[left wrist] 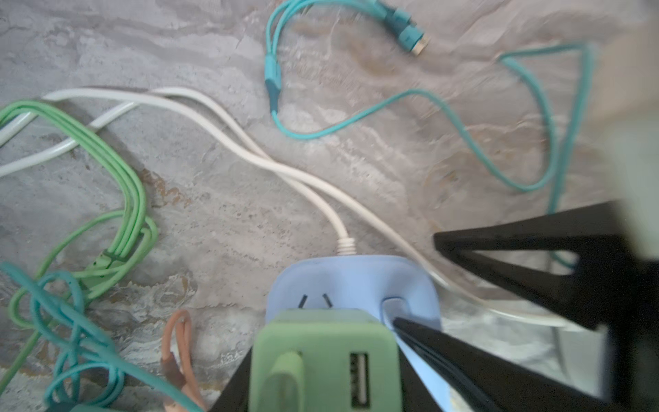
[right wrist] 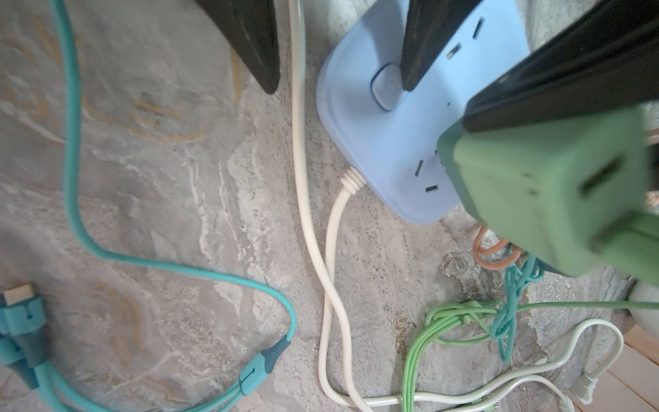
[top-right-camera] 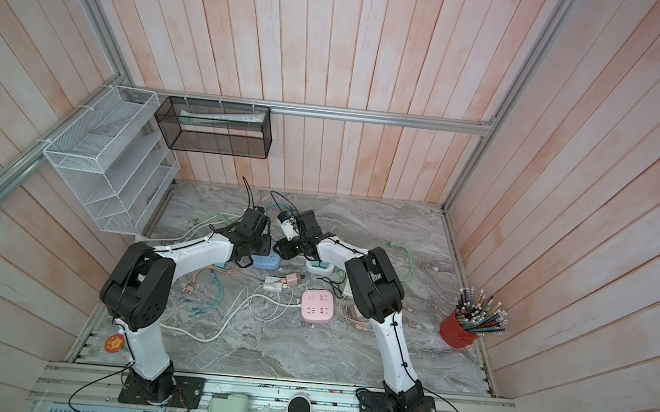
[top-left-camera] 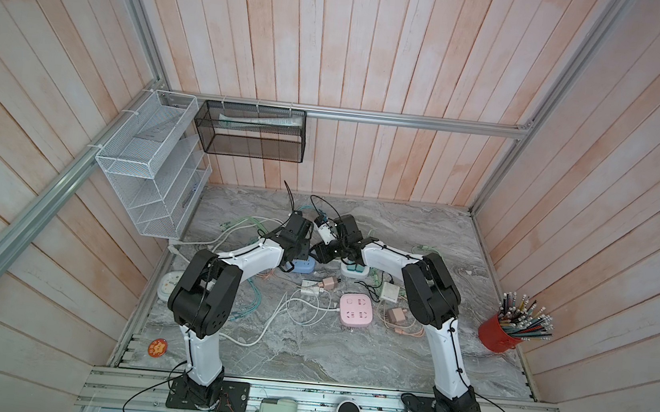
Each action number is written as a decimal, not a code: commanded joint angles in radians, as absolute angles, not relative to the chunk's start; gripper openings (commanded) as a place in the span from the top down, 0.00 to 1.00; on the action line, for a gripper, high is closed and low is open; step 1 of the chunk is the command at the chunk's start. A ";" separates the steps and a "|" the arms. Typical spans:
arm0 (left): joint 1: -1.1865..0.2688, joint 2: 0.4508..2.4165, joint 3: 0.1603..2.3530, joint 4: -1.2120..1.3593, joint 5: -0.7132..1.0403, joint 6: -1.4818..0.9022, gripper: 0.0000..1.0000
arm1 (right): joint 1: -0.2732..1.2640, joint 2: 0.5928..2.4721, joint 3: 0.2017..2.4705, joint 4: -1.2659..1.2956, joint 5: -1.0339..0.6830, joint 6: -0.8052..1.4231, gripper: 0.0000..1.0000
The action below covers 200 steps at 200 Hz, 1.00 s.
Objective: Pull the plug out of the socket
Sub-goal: 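Close the left gripper on the light green charger in the blue strip, then pull the light green charger up out of the blue strip with the left gripper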
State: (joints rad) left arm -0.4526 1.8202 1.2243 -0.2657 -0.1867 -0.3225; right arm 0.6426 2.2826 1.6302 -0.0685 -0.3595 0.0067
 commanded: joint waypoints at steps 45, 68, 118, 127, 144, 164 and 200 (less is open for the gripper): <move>-0.436 1.759 1.219 -0.246 -0.158 -0.338 0.66 | 0.629 2.352 1.551 -0.259 -0.227 -0.021 0.48; -0.433 1.737 1.187 -0.242 -0.168 -0.333 0.66 | 0.628 2.351 1.550 -0.256 -0.230 -0.016 0.48; -0.358 1.711 1.126 -0.232 -0.085 -0.367 0.66 | 0.626 2.349 1.545 -0.244 -0.259 0.002 0.48; -0.344 1.706 1.117 -0.228 -0.074 -0.364 0.66 | 0.625 2.347 1.543 -0.242 -0.259 0.002 0.48; -0.325 1.712 1.122 -0.235 -0.053 -0.346 0.66 | 0.625 2.345 1.540 -0.238 -0.261 0.002 0.48; -0.292 1.733 1.140 -0.240 0.006 -0.341 0.66 | 0.625 2.347 1.543 -0.239 -0.265 0.005 0.48; -0.252 1.802 1.225 -0.311 0.067 -0.304 0.66 | 0.626 2.343 1.528 -0.223 -0.287 0.006 0.48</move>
